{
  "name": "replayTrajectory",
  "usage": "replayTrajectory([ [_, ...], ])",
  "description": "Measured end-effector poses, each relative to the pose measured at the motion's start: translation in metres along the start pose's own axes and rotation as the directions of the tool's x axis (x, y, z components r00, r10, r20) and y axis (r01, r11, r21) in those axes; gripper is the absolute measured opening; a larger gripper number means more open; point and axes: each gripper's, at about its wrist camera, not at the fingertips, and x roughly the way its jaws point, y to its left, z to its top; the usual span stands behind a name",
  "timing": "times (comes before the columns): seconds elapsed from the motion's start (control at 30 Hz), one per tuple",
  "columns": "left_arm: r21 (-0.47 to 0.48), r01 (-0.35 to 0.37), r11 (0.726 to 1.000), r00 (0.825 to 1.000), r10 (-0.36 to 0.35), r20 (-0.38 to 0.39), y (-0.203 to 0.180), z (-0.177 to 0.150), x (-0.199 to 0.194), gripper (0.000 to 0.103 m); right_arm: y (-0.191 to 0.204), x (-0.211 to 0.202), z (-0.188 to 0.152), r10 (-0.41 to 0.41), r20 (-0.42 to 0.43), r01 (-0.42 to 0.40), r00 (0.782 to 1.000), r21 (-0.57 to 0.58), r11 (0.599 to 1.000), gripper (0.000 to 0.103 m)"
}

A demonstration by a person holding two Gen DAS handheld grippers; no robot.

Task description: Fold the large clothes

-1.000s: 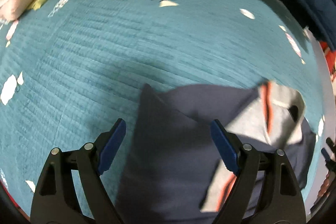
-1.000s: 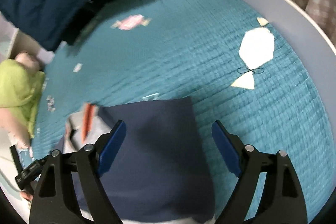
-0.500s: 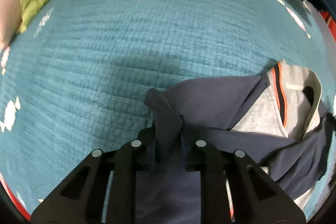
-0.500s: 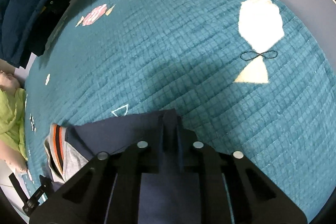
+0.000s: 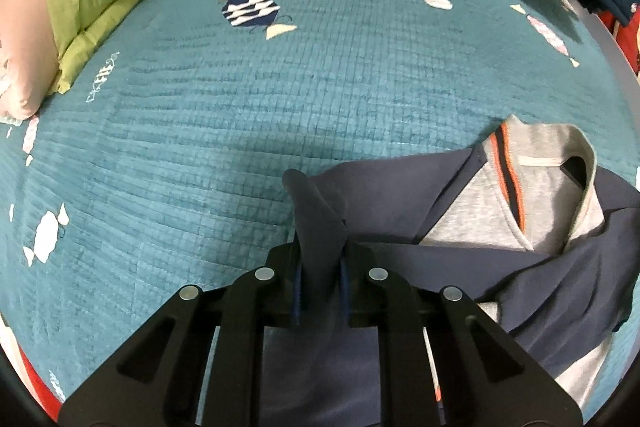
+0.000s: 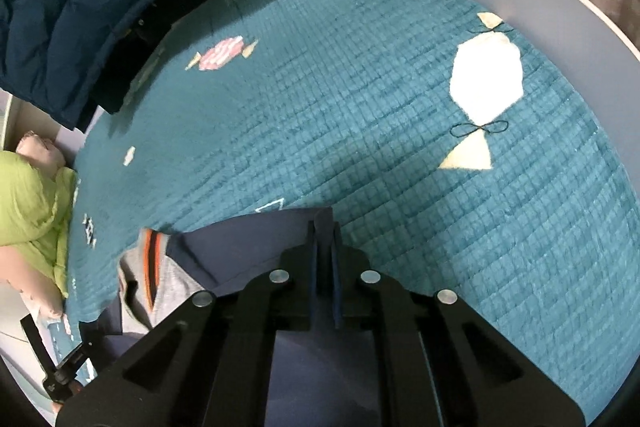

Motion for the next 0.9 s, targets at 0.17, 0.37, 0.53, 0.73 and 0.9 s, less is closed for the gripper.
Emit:
replayTrajectory([
  [0.17,-0.004,0.023,1.000,0.999,-0.023,0.034,0.003,-0.003,-0.022,0.014,0.007,-0.021,-0.003,0.019,0.032,-0.018,0.999,-0.010,1.000,0.005],
  [0.37,-0.005,0.053,0.999,0.995,-0.052,0.081,0.010,-0.010,-0.054,0.014,0.011,-0.054,-0.013,0.037,0.078,-0.036,0.996,-0.009,0.999,0.005],
  [0.53,-0.001,0.075,0.997,0.990,-0.074,0.121,0.011,-0.023,-0.081,0.014,0.010,-0.082,-0.029,0.055,0.113,-0.055,0.992,-0.003,0.998,0.005],
  [0.73,0.013,0.082,0.997,0.982,-0.082,0.169,0.011,-0.043,-0.116,0.014,0.006,-0.117,-0.051,0.080,0.156,-0.080,0.984,-0.005,0.997,0.005],
  [0.9,0.022,0.082,0.996,0.976,-0.085,0.201,0.013,-0.063,-0.140,0.014,0.001,-0.144,-0.068,0.103,0.188,-0.102,0.977,-0.016,0.995,0.005],
])
